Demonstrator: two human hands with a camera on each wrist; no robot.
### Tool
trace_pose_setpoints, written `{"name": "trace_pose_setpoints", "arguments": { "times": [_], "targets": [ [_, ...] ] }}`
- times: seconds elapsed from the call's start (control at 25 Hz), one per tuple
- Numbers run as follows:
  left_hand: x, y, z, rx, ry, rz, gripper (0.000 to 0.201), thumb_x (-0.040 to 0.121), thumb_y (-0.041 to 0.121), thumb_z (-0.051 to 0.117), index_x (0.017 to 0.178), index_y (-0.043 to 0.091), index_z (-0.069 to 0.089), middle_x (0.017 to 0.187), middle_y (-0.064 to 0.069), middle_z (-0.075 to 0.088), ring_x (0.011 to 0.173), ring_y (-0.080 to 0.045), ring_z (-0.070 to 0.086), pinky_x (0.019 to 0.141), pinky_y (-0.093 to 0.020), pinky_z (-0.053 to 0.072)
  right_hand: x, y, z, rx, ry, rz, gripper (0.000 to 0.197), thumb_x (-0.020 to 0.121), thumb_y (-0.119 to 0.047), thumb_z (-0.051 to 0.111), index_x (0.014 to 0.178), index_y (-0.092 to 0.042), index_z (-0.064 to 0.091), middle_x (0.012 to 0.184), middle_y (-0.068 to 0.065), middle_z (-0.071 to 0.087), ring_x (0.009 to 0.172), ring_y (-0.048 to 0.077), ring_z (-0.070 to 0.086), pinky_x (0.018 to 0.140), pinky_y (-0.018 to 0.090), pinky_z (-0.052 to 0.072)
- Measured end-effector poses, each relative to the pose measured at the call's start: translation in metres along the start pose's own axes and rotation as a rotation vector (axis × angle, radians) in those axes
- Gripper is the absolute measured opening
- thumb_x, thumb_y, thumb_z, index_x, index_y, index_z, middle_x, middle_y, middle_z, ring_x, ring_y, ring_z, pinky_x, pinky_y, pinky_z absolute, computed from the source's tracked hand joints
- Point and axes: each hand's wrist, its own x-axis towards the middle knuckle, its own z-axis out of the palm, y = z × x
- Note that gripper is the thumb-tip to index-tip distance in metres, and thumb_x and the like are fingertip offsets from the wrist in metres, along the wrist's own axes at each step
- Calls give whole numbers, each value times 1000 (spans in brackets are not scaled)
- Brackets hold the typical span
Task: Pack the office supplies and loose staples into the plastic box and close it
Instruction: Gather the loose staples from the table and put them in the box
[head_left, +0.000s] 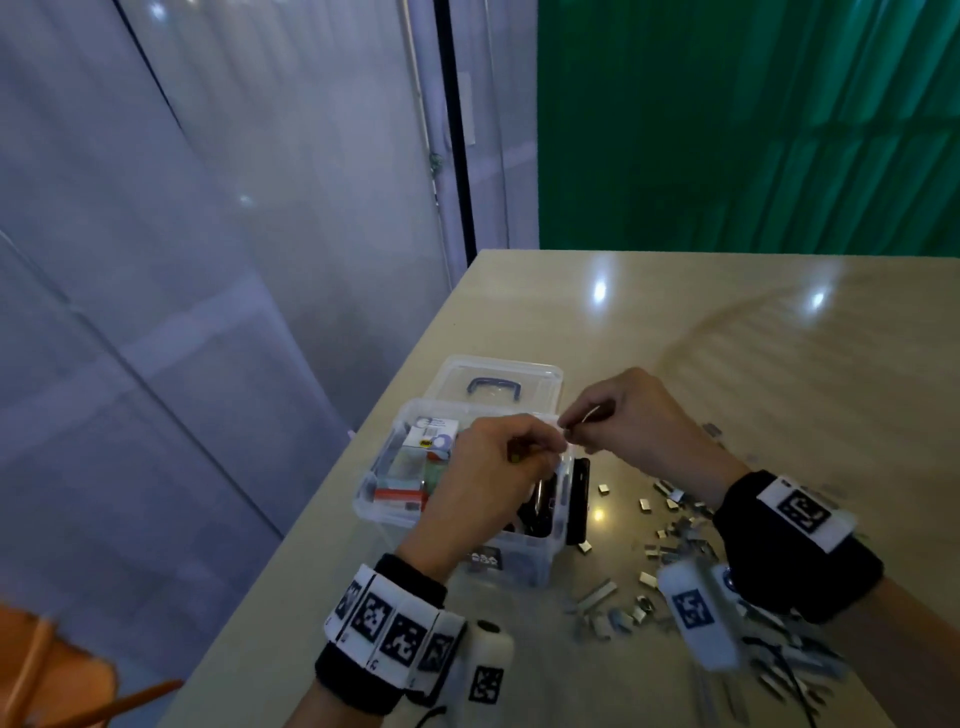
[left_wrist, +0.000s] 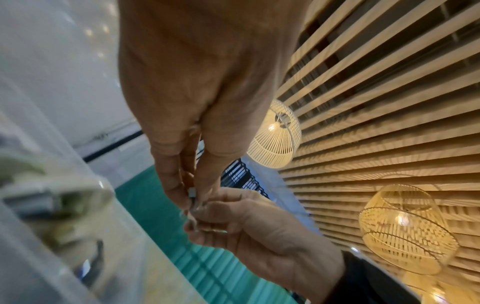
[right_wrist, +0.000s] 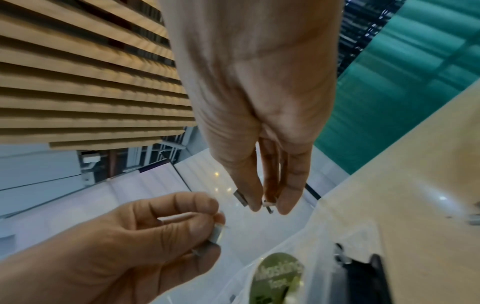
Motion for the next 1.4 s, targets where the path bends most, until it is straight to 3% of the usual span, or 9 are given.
{"name": "trace_pose_setpoints", "arguments": {
  "times": [0.16, 0.24, 0.36, 0.56, 0.8, 0.96, 1.12, 1.28, 1.4],
  "targets": [
    [-12, -31, -63, 147, 125, -81, 14, 83, 3, 72, 86, 16, 77, 80, 7, 74, 77, -3, 70, 77, -23, 58, 19, -38, 39, -96, -108, -142, 16, 75, 0, 76, 81, -14, 83, 63, -14, 69, 62, 1, 66, 60, 12, 50],
    [-16, -47, -78, 206, 119, -130, 14, 83, 5, 73, 85, 18, 77, 81, 7, 75, 78, -4, 71, 80, -31, 60, 26, -50, 62, -165, -171, -234, 18, 76, 1, 72, 80, -14, 82, 75, -4, 74, 68, 6, 66, 64, 20, 53],
    [-17, -62, -77, 283, 84, -146, 11, 83, 8, 72, 88, 17, 77, 81, 4, 75, 75, -7, 70, 79, -35, 60, 34, -56, 92, -341, -229, -322, 22, 76, 3, 65, 76, -13, 80, 74, 2, 72, 70, 13, 63, 66, 31, 54],
    [-16, -72, -73, 359, 9, -119, 11, 84, 16, 68, 84, 22, 77, 79, 7, 74, 76, -6, 67, 81, -37, 58, 43, -52, 112, -491, -285, -283, 24, 75, 6, 56, 70, -14, 68, 68, 5, 55, 64, 26, 60, 58, 36, 51],
    [-13, -75, -85, 215, 66, -172, 13, 83, 11, 77, 95, 14, 76, 87, 2, 74, 77, -6, 71, 73, -29, 62, 42, -48, 105, -443, -257, -247, 27, 83, 0, 65, 96, -20, 77, 89, 2, 70, 82, 17, 62, 73, 33, 57],
    [-11, -74, -91, 184, 104, -156, 11, 82, 12, 80, 92, 14, 75, 86, 3, 74, 79, -4, 70, 71, -20, 60, 38, -57, 99, -348, -251, -248, 23, 84, -2, 69, 98, -17, 77, 87, 0, 72, 77, 11, 65, 64, 21, 54],
    [-10, -76, -90, 191, 116, -159, 12, 82, 12, 80, 92, 14, 75, 87, 3, 74, 77, -1, 69, 64, -8, 53, 39, -58, 105, -320, -272, -280, 26, 83, 0, 70, 98, -18, 77, 78, -8, 66, 67, 1, 58, 58, 21, 48],
    [-9, -76, -86, 150, 121, -159, 13, 81, 12, 81, 92, 14, 74, 86, 4, 73, 78, -4, 71, 68, -20, 60, 39, -52, 92, -297, -240, -238, 26, 84, 2, 68, 102, -15, 77, 85, -7, 69, 75, 1, 62, 65, 12, 49],
    [-6, -73, -75, 206, 94, -127, 16, 77, 14, 84, 89, 14, 74, 83, 7, 73, 76, 0, 69, 74, -14, 56, 35, -47, 78, -253, -218, -210, 18, 88, -6, 71, 101, -16, 78, 92, -4, 74, 82, 4, 68, 74, 14, 54]
  ]
}}
